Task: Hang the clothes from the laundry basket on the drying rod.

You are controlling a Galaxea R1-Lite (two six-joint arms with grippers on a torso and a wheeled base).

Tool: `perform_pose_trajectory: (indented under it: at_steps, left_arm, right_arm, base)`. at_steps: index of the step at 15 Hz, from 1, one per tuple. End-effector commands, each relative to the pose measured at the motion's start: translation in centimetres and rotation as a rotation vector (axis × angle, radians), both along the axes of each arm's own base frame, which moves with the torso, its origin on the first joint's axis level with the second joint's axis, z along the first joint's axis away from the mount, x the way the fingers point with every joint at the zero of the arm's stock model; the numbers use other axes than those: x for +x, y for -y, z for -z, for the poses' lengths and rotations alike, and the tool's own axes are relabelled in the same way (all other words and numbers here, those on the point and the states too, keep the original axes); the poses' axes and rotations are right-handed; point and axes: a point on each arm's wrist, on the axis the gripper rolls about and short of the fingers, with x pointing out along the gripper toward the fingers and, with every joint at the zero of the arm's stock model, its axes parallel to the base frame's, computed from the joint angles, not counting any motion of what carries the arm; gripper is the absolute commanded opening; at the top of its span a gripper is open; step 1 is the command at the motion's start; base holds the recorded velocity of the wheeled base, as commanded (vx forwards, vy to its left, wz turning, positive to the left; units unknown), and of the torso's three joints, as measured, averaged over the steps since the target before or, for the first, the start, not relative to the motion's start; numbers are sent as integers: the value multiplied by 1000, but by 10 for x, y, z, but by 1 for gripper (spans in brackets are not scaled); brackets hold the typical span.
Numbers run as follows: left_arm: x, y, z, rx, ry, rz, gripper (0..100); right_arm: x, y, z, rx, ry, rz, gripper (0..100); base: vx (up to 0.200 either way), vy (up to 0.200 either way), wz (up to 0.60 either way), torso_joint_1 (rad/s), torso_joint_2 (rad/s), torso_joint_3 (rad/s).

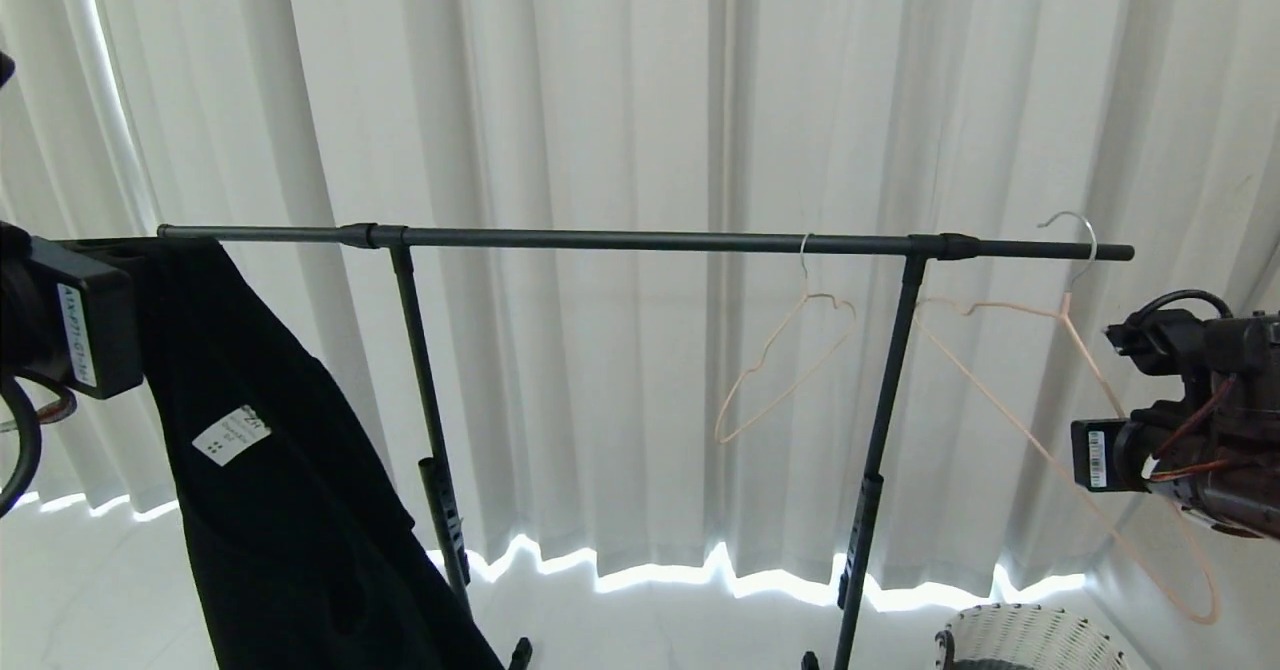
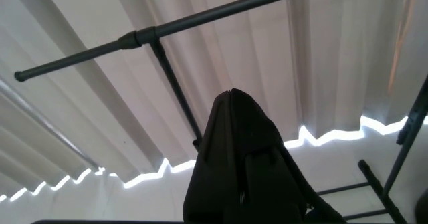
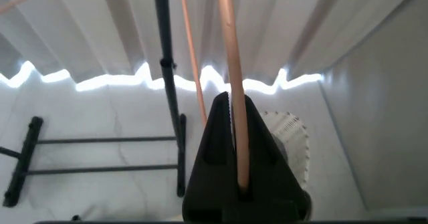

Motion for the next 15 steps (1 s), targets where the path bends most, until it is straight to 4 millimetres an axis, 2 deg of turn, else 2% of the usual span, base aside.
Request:
perform_pose_trajectory:
  at_steps: [1, 7, 12, 15]
  left_arm:
    - [0, 0, 0, 0, -1, -3, 0]
    - [-1, 0, 2, 2, -7, 5, 0]
    - [-3, 0, 7, 6, -15, 10, 0]
    - [-6, 0, 21, 35, -56, 13, 0]
  right_arm:
    - [-13, 0, -13, -8, 52, -18, 0]
    - [-46, -4, -29, -13, 106, -96, 0]
    - [-79, -23, -36, 10, 148, -267, 0]
    - [-94, -32, -39, 20, 151, -362, 0]
  base:
    - [-200, 0, 0, 2, 7, 2]
    - [-200, 0, 0, 3, 0, 5]
    - [0, 0, 0, 0, 0, 0]
    - [0, 0, 0, 0, 0, 0]
